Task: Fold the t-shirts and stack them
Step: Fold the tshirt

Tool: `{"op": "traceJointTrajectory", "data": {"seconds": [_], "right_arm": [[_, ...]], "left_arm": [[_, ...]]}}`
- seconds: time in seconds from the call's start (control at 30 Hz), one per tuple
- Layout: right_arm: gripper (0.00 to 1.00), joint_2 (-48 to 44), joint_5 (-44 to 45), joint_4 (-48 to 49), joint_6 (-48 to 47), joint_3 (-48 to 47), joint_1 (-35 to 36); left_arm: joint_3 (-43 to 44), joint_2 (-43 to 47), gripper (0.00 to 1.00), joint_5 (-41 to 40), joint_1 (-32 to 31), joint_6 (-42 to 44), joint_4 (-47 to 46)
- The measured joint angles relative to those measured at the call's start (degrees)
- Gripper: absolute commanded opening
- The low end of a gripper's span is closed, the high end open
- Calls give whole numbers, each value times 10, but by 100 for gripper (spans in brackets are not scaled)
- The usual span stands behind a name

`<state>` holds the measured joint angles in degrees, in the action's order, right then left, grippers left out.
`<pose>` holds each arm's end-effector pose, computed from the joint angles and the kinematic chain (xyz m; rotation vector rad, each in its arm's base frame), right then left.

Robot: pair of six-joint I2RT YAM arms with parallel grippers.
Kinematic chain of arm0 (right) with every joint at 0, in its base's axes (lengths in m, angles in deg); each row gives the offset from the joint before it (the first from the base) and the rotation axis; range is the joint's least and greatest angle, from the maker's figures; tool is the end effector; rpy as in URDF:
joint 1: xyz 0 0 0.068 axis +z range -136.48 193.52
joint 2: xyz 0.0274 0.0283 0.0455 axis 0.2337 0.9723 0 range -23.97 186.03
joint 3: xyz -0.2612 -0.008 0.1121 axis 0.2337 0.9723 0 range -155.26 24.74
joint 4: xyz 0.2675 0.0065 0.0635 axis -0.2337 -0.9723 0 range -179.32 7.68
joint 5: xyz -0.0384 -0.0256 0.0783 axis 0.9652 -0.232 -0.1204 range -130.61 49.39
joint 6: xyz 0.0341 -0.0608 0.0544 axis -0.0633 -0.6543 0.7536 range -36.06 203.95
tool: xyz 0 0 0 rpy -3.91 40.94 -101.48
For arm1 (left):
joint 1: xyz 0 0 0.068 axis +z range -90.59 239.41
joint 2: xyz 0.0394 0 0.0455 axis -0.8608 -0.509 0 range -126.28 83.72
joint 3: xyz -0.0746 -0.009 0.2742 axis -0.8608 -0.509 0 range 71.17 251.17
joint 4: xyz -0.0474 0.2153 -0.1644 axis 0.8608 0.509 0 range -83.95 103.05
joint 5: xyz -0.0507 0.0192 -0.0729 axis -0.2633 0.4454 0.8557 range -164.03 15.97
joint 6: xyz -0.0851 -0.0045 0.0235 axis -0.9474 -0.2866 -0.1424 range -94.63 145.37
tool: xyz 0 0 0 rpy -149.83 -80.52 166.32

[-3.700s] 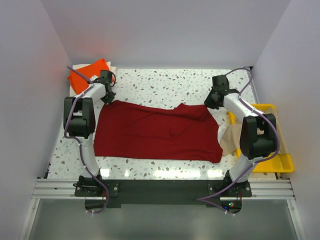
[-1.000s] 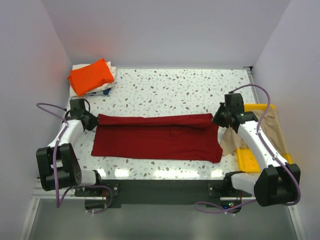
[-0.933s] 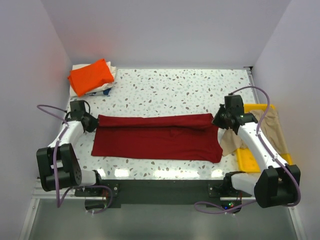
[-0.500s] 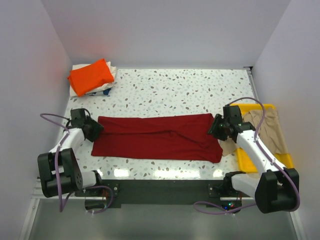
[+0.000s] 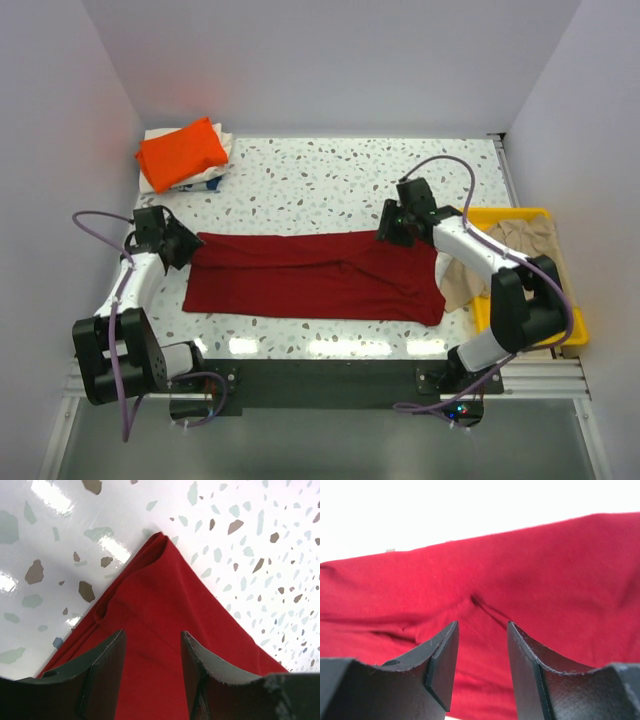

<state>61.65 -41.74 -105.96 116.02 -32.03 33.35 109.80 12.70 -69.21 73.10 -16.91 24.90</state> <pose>0.3269 0.1197 0.1950 0.2617 2.5188 0.3987 0.2705 0.0591 0.1673 -1.1349 2.2139 -0.3174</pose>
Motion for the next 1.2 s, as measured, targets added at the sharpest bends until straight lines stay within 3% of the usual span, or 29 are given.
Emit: {"op": "traceJointTrajectory", "data": {"seconds": [0.37,0.47,0.6,0.7,0.97,1.2], "right_arm": [[46,132,37,27,-12,-44,56],[34,136,47,28,-11,-44,67],[8,136,54,28,-5,-44,75],[0,133,56,28,2,-43,77],[0,57,37,21,15,-10,93],[0,-3,24,19,42,29,148]], "left_arm": [[15,0,52,14,-15,40,1],[15,3,52,13,-21,45,1],[15,8,53,11,-24,52,1],[15,11,53,9,-24,55,1],[15,11,52,10,-25,55,1],[15,11,53,10,-25,55,1]]}}
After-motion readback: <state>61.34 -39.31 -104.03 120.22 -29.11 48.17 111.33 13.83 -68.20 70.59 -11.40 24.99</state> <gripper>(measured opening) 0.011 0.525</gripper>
